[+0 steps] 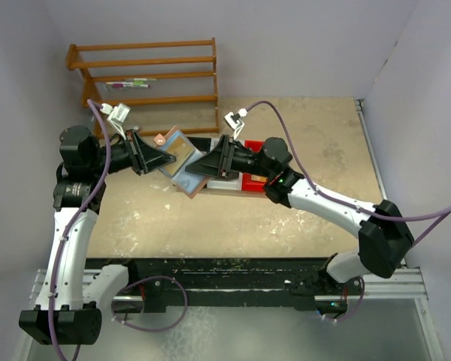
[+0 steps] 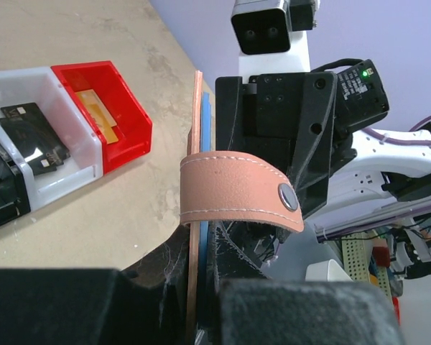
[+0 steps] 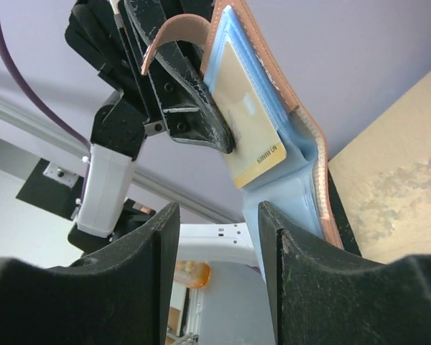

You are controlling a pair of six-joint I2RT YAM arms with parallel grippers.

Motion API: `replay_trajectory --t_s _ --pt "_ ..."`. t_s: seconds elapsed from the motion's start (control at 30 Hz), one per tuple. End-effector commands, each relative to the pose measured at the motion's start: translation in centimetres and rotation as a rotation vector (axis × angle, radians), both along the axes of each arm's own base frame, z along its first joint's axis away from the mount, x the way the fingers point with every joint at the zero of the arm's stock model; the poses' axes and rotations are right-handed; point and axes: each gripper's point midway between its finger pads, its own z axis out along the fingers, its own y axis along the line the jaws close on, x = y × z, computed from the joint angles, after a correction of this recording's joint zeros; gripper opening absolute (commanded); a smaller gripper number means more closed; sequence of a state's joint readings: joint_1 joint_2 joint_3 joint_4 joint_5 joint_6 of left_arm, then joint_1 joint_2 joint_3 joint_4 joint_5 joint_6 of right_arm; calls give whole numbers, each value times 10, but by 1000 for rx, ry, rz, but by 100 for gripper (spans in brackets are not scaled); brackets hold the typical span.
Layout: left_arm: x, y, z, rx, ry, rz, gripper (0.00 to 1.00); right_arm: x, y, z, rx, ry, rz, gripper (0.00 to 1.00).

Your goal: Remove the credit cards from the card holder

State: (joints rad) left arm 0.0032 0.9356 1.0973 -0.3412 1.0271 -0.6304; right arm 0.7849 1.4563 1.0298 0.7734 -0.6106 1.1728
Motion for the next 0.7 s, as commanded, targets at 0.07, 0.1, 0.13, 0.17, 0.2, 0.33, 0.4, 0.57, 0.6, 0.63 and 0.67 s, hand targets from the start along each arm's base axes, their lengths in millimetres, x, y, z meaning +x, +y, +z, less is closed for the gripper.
replay_trajectory --t_s 0.07,0.1,0.13,0.17,0.2,0.33,0.4,0.57,0.6,0.63,0.67 --pt "-19 -7 22 -51 -67 -82 0 -3 -1 29 132 -39 1 49" --pt "-21 -8 22 -58 -63 -95 0 -2 0 27 132 -34 1 49" --pt "-23 -9 24 -66 -59 -105 0 -1 1 25 133 -25 2 48" --pt "-25 -10 25 -74 -54 -117 0 -1 2 24 137 -21 4 48" --pt "-27 -10 27 -83 -49 -127 0 0 3 23 143 -20 7 47" --pt "-36 -13 33 -127 -18 -163 0 0 4 28 180 -26 16 43" --pt "-39 -14 36 -145 -7 -174 0 -2 5 33 199 -36 29 41" --pt "-42 -15 43 -168 6 -183 0 -7 7 40 245 -39 59 34" --pt "-43 -15 43 -171 9 -183 0 -8 6 41 255 -40 63 32" --pt "-43 -15 44 -173 11 -182 0 -9 6 42 265 -41 64 29" --pt "-43 -15 44 -176 14 -182 0 -10 5 42 276 -40 69 26"
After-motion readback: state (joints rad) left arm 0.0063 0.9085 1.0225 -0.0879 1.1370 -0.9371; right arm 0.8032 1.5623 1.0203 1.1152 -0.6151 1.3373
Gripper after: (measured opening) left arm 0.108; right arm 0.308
